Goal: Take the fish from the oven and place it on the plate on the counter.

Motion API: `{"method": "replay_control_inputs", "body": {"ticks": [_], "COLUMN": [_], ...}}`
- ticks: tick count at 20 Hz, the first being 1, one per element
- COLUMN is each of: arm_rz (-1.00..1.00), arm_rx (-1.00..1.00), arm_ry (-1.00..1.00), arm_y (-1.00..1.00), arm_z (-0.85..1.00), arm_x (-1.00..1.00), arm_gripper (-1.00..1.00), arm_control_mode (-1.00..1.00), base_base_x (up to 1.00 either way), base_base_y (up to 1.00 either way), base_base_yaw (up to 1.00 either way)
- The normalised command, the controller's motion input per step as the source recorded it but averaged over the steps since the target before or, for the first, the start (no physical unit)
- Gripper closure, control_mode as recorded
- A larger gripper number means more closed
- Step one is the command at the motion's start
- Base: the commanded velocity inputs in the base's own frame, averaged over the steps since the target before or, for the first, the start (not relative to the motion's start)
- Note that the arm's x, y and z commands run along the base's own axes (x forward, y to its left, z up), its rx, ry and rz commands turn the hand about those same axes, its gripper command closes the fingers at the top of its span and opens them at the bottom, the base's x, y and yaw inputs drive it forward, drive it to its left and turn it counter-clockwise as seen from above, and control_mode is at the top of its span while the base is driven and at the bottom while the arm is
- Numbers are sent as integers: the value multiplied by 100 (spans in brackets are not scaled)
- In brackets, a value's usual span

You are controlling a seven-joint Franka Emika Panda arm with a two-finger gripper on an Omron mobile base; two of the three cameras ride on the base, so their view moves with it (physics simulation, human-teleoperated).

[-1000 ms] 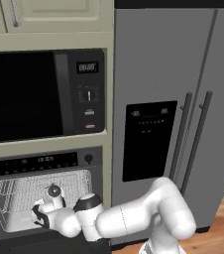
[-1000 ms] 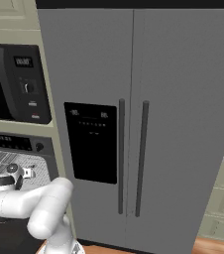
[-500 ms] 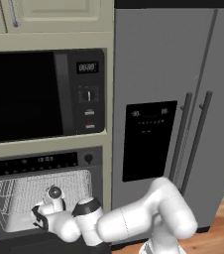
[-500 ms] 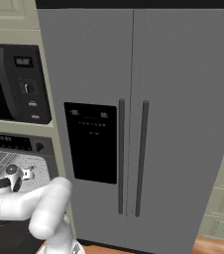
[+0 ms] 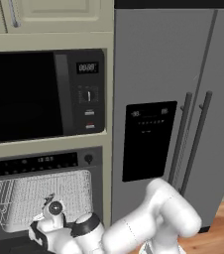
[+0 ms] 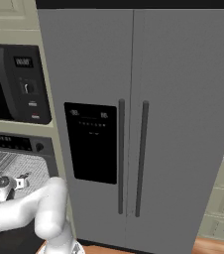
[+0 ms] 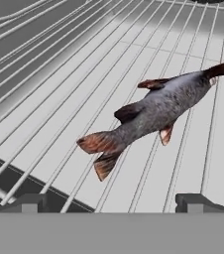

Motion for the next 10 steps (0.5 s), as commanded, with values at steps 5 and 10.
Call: {"method": "replay_control_inputs", "body": {"ticks": [5, 10], "arm_rz": [0, 0], "arm_rx": [-5, -4], "arm_ry": [26, 35], "arm_y": [-3, -10], "arm_z": [-100, -100], "arm_x": [-100, -100], "arm_gripper": [-100, -100], "arm_control_mode": [-100, -100], "base_base_x": [0, 0], "base_base_y": [0, 0], "base_base_yaw": [0, 0]}}
